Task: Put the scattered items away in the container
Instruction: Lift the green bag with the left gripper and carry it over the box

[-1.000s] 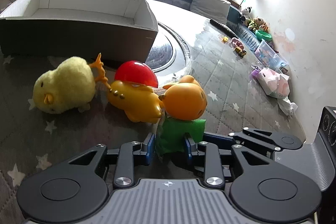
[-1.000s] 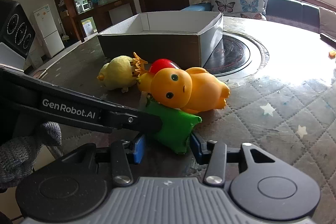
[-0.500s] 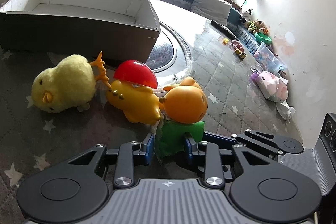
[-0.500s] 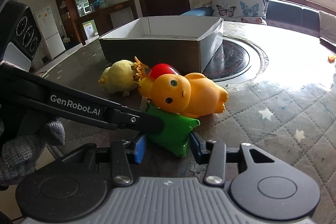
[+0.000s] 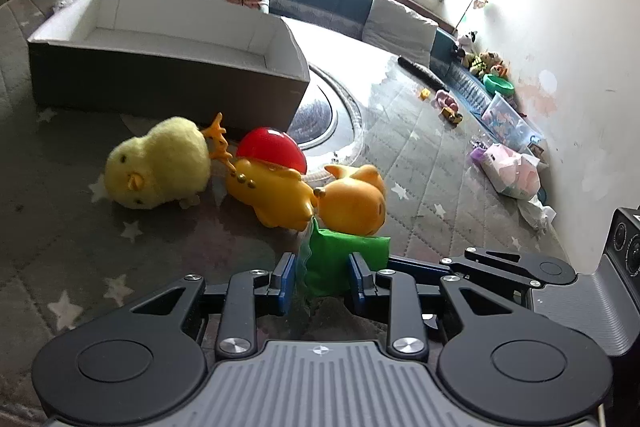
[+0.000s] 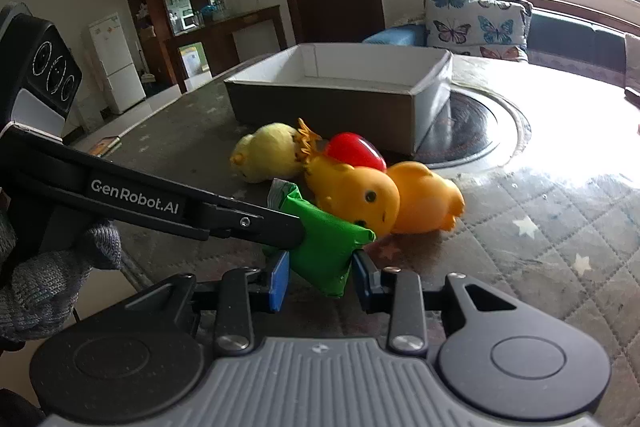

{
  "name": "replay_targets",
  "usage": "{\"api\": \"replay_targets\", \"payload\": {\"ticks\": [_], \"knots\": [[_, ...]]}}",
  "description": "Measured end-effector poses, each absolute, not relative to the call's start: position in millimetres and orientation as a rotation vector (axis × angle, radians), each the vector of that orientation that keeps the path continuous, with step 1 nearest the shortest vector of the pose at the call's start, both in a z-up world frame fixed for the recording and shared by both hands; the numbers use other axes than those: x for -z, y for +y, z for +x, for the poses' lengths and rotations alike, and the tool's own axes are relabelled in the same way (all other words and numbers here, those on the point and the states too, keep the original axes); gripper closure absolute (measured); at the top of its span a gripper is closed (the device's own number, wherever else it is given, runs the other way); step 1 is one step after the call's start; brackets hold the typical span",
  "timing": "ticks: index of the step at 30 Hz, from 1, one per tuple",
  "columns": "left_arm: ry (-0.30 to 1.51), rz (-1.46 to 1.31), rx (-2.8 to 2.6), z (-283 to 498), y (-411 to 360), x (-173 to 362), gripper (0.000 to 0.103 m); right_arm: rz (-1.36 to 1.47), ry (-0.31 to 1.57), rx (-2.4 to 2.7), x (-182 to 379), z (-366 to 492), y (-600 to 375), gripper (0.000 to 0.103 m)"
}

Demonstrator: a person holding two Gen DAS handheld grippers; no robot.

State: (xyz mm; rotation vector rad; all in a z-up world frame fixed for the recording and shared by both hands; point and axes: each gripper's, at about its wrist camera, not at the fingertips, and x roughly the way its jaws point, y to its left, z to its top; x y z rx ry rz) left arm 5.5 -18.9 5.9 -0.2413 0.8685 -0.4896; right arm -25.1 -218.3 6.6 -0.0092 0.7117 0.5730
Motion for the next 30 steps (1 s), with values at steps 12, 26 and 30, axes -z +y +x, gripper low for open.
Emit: {"api": "replay_targets", "payload": {"ticks": [12,26,30], "knots": [[0.788,-0.232,0.483,7.2,-16.4,-29.5,0.072,-0.022,0.636,-0.583,-30.7,-21.9,-213.8,0.07],[0.733,-0.243,0.441,61.7,-16.9,-45.4,0.072,-0.051,0.588,-0.557,-46.7,31.4,-202.6,0.07],[0.698,-0.24,0.423,83.8,-14.9,-53.9,0.072,-0.081,0.548,-0.545,-54.6,58.0,-195.2,0.07]]}}
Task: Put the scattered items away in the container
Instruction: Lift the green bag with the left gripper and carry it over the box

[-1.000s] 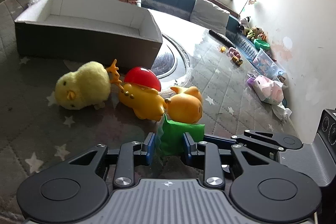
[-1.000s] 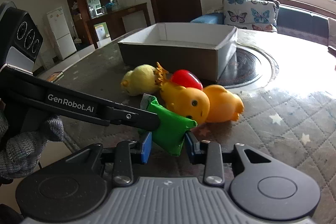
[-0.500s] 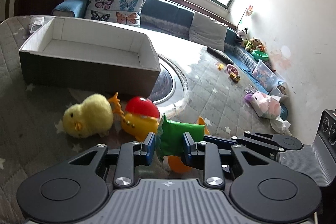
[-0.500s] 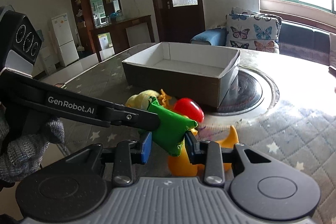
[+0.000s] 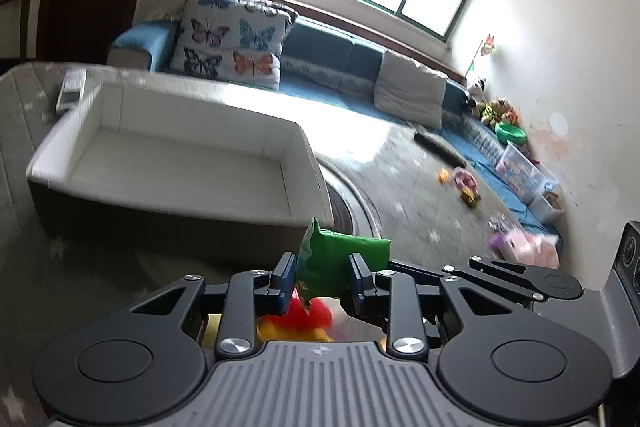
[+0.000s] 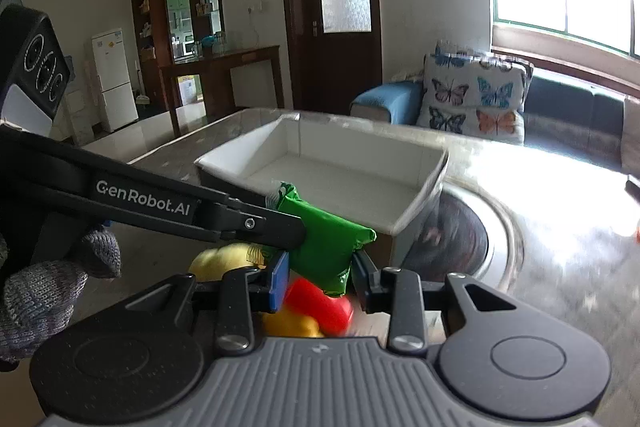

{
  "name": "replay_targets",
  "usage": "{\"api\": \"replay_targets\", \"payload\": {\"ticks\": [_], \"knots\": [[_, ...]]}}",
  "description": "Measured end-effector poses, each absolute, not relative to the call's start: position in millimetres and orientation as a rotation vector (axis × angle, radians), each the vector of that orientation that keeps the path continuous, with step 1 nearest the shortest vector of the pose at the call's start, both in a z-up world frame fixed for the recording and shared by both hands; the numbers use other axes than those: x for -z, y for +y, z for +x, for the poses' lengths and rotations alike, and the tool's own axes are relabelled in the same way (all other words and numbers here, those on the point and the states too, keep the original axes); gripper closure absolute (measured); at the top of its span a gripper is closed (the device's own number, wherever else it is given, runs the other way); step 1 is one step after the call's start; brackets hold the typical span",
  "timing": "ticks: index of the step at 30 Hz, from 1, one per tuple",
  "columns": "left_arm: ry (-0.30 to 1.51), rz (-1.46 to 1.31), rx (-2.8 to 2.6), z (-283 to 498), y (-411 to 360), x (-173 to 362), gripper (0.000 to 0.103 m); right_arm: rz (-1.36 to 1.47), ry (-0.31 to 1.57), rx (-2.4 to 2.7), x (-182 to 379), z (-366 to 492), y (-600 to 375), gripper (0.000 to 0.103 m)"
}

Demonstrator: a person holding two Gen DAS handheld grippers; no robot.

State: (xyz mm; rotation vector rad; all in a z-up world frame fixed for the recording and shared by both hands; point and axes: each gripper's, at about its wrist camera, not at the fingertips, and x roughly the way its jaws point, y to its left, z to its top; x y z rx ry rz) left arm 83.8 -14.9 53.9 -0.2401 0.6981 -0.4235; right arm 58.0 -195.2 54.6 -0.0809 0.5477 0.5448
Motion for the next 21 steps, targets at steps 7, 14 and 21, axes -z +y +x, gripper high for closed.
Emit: {"api": "replay_targets", "payload": {"ticks": [7,14,21], "knots": [[0.672,-0.254,0.402,127.1,-14.0,-57.2,0.072,-0.11,0.518,-0.516,-65.6,104.1,-186.4,0.07],[0.693,-0.301,0.375,160.6,-11.3,-46.5,0.072,-0.129,0.532,-0.502,-62.3,141.3,-179.4,0.07],[0.749,-0.344,0.359,181.5,-6.7,-27.8,0.072,-0.138,0.58,-0.494,-44.9,160.7,-173.7,0.07]]}}
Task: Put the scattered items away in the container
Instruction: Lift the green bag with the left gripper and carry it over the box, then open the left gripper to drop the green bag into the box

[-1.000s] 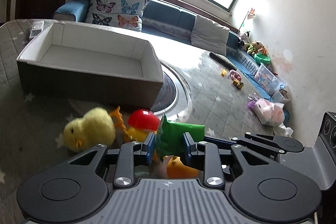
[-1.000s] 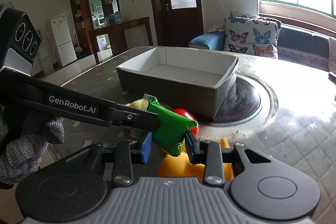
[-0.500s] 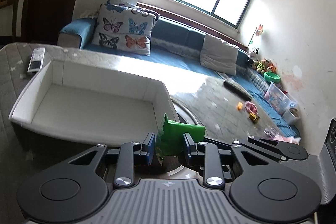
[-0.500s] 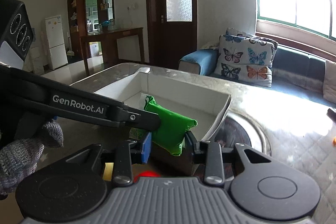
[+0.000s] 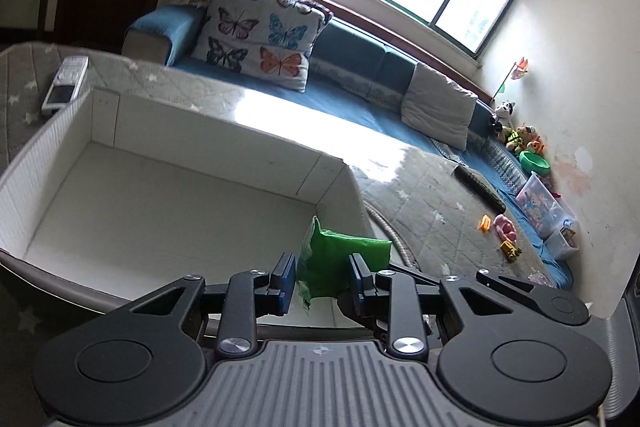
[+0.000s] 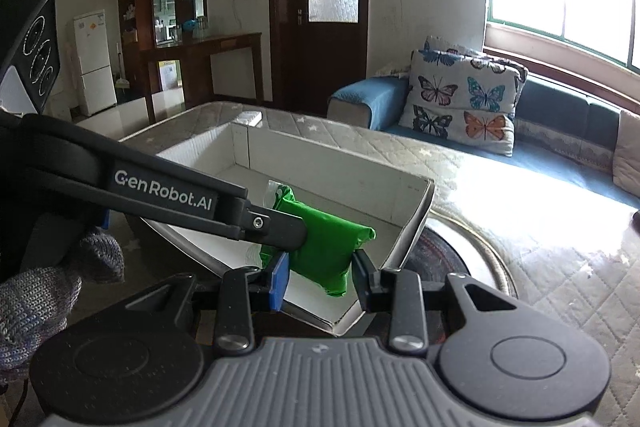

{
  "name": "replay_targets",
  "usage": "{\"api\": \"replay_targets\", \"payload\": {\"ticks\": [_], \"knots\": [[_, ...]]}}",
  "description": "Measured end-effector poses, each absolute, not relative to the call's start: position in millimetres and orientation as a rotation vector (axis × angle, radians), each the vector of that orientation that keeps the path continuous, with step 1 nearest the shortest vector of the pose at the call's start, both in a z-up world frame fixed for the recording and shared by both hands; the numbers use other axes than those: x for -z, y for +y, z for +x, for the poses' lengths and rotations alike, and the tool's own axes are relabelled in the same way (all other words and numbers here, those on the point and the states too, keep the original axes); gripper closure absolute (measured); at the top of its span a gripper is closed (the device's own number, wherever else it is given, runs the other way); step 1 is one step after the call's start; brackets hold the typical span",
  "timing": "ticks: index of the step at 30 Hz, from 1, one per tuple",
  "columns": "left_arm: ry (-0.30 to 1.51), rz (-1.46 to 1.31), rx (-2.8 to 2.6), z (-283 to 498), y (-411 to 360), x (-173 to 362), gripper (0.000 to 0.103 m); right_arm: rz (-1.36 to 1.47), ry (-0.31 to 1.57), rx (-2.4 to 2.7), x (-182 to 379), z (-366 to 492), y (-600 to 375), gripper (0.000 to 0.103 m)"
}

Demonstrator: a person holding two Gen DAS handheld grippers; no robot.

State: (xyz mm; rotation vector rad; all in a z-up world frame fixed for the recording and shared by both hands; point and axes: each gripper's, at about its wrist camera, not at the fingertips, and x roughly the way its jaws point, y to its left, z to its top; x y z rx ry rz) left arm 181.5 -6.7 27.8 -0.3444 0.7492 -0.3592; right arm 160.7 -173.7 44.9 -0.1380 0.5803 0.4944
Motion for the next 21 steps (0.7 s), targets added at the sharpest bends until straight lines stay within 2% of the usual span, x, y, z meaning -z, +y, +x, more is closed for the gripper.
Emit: {"api": "replay_targets", "payload": {"ticks": [11,14,16,21], "knots": [[0.787,-0.363,0.35,190.4,-5.2,-17.0,0.071,-0.126,0.606,-0.488,-31.3,169.2,-174.6,0.068],[0.788,-0.364,0.346,189.9,-4.7,-16.4,0.071,-0.127,0.602,-0.489,-31.5,167.7,-176.0,0.065],[0.788,-0.363,0.345,189.7,-4.9,-16.6,0.071,-0.127,0.597,-0.49,-32.1,164.7,-177.1,0.059],[0.785,-0.359,0.346,186.1,-6.8,-19.4,0.071,-0.134,0.593,-0.483,-35.1,160.8,-179.4,0.058]]}}
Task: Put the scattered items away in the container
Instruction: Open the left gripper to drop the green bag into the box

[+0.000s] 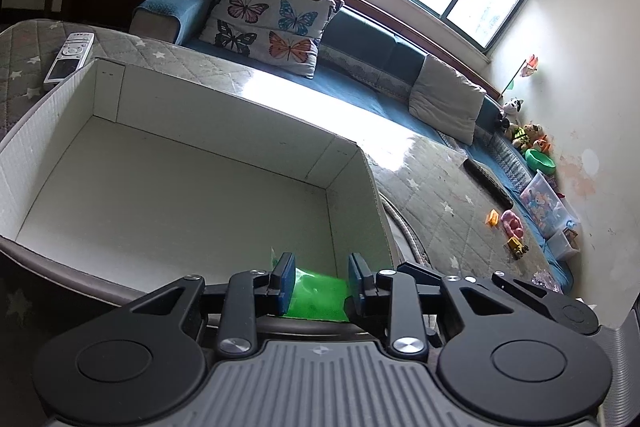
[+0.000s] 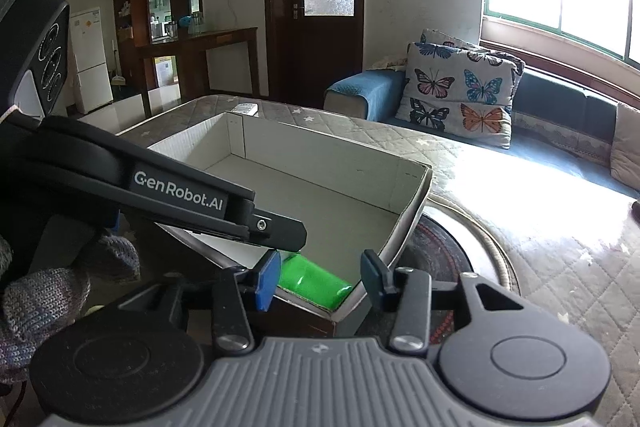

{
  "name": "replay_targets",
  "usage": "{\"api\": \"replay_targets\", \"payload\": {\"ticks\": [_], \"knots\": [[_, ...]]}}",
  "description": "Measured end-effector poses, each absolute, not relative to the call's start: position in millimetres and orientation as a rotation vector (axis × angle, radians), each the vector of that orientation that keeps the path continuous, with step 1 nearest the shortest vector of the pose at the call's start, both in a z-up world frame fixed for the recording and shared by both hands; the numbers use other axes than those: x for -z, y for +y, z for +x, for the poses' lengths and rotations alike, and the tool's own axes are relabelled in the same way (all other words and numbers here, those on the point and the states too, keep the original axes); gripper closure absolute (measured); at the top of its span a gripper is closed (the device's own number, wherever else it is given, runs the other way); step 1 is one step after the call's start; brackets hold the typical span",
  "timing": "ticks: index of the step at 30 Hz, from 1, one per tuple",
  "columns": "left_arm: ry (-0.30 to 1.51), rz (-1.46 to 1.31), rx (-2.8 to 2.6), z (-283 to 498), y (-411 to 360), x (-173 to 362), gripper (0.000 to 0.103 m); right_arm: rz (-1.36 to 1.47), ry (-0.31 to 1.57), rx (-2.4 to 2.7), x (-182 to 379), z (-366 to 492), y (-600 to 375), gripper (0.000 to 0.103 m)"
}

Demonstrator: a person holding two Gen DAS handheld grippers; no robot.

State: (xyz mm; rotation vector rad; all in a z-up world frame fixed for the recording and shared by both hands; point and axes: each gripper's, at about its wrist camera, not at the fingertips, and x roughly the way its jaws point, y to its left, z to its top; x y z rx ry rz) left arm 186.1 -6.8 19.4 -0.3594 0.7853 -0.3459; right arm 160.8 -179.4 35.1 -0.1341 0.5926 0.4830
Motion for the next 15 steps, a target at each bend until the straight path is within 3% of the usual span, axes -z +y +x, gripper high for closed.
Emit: {"api": "replay_targets", "payload": {"ticks": [5,7,15], "knots": [[0.78,-0.354,0.348,177.2,-8.7,-23.8,0.071,-0.128,0.579,-0.471,-40.2,150.8,-186.8,0.057],[0.775,-0.351,0.348,172.0,-9.6,-26.0,0.071,-0.128,0.573,-0.465,-41.4,145.6,-190.7,0.052],[0.756,-0.331,0.355,144.8,-12.3,-34.3,0.071,-0.127,0.556,-0.445,-45.4,122.6,-206.5,0.052]]}}
